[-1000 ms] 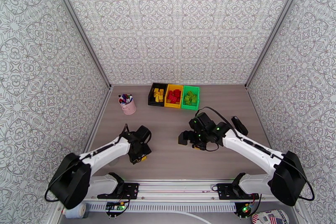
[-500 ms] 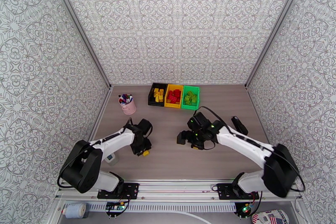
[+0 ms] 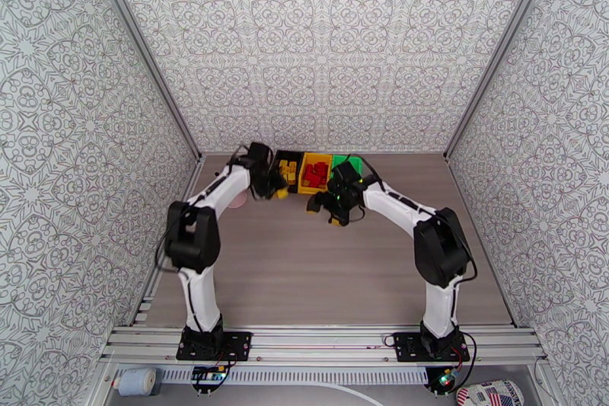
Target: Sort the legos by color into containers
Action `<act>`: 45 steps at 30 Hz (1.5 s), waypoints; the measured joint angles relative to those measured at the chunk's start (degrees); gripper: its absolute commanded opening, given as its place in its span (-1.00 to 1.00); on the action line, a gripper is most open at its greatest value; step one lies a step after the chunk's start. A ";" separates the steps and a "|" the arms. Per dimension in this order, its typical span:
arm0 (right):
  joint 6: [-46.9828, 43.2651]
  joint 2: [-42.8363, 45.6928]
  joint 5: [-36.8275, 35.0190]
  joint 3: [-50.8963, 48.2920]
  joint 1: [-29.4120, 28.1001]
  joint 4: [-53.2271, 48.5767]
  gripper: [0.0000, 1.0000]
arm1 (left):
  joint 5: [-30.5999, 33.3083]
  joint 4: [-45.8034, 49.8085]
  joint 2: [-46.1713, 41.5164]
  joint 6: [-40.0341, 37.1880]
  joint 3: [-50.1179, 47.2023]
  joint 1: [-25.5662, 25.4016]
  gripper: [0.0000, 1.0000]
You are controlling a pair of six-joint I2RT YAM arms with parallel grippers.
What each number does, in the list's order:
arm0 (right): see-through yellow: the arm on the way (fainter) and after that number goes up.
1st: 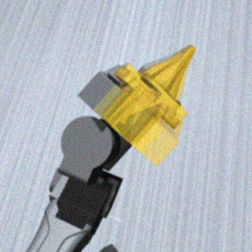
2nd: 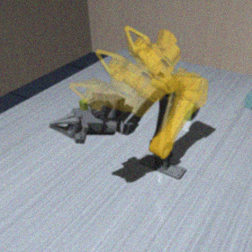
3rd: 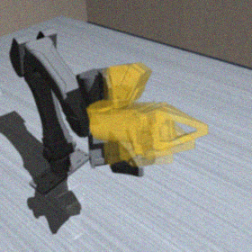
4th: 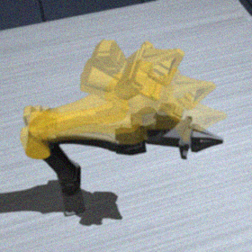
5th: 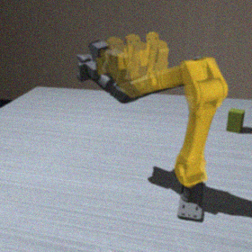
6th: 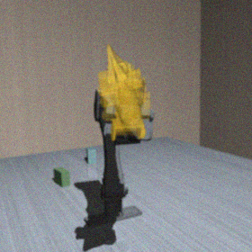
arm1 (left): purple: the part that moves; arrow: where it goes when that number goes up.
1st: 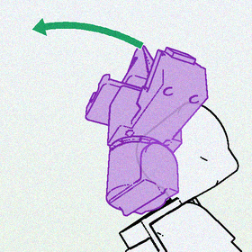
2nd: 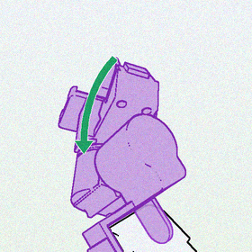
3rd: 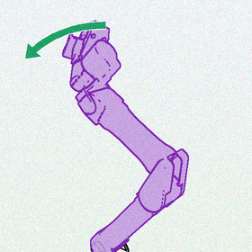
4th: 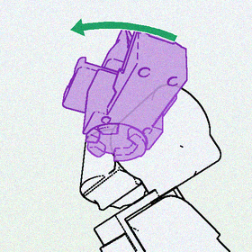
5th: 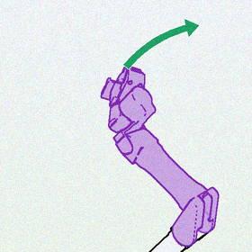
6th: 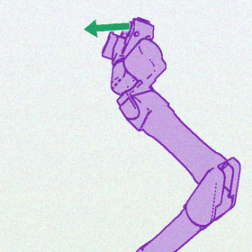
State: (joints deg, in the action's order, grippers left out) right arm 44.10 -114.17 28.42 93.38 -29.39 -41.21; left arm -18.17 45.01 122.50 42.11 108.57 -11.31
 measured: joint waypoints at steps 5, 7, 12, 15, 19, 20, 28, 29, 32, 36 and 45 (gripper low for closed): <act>0.00 -2.40 0.83 4.81 2.97 -1.40 0.80 | -2.73 2.49 13.86 -1.51 21.94 2.56 0.19; 0.00 -2.58 0.83 5.25 3.72 -1.77 0.80 | -3.98 3.34 18.10 -1.75 28.24 3.23 0.34; 0.02 -2.58 0.81 5.29 4.87 -2.80 0.81 | -5.70 4.48 22.05 -2.34 32.96 3.65 0.62; -0.02 -2.54 0.81 5.09 5.42 -2.82 0.82 | -5.70 3.54 19.17 -3.58 27.78 3.02 0.99; -0.76 -1.25 0.74 2.67 6.71 -3.19 0.84 | -3.78 0.79 8.55 -5.66 12.00 1.22 0.99; -1.16 -0.61 0.55 2.01 7.17 -3.58 0.84 | -2.91 0.22 4.79 -6.23 7.45 0.52 0.99; -6.88 9.79 -5.11 -3.21 11.41 -7.48 0.87 | 7.61 -5.05 -28.06 -9.81 -18.40 -6.86 0.99; -7.85 11.96 -6.56 -4.17 11.93 -7.76 0.87 | 9.22 -5.51 -31.98 -10.10 -20.74 -7.30 0.99; -10.32 18.21 -11.39 -6.82 13.40 -9.09 0.88 | 14.23 -5.35 -43.08 -10.75 -26.51 -6.71 0.99; -12.63 26.88 -21.14 -9.07 14.88 -10.62 0.93 | 19.69 -6.78 -55.36 -11.30 -33.51 -3.87 0.99; -13.84 45.18 -44.78 -24.55 16.02 0.15 0.98 | 28.50 -29.03 -81.20 -25.99 -63.78 -2.27 0.99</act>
State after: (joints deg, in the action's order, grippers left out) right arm 30.26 -68.99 -16.36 68.84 -13.37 -41.06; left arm 10.33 15.99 41.30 16.12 44.80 -13.58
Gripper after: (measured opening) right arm 0.983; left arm 0.993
